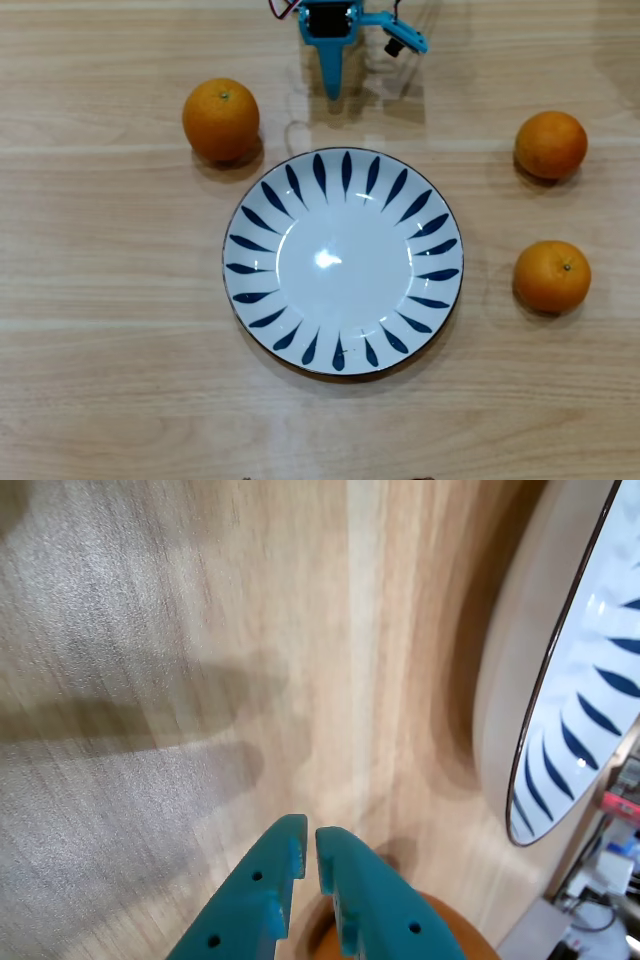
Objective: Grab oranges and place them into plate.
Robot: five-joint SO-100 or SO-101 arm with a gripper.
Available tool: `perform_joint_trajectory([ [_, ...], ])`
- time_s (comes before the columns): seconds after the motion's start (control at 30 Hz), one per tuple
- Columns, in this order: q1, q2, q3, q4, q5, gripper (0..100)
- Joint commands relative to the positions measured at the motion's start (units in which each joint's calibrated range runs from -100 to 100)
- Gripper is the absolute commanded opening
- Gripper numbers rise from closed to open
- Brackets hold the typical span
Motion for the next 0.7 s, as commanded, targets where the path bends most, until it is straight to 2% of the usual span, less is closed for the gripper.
perform_joint_trajectory([
  [0.0, -0.76, -0.51, -4.06, 0.17, -0.43, 2],
  [0.07, -1.40, 1.18, -12.11, 1.29, -3.09, 2],
  [0.13, -1.24, 9.38, -27.05, 5.33, -5.86, 2],
  [0.27, -1.56, 22.06, -43.98, 11.09, -7.95, 2],
  [0.3, -1.32, 28.74, -52.49, 15.39, -9.00, 2],
  [0.47, -0.92, 41.93, -72.05, 25.36, -9.94, 2],
  [0.67, 2.15, 52.49, -86.72, 32.83, -10.05, 2],
])
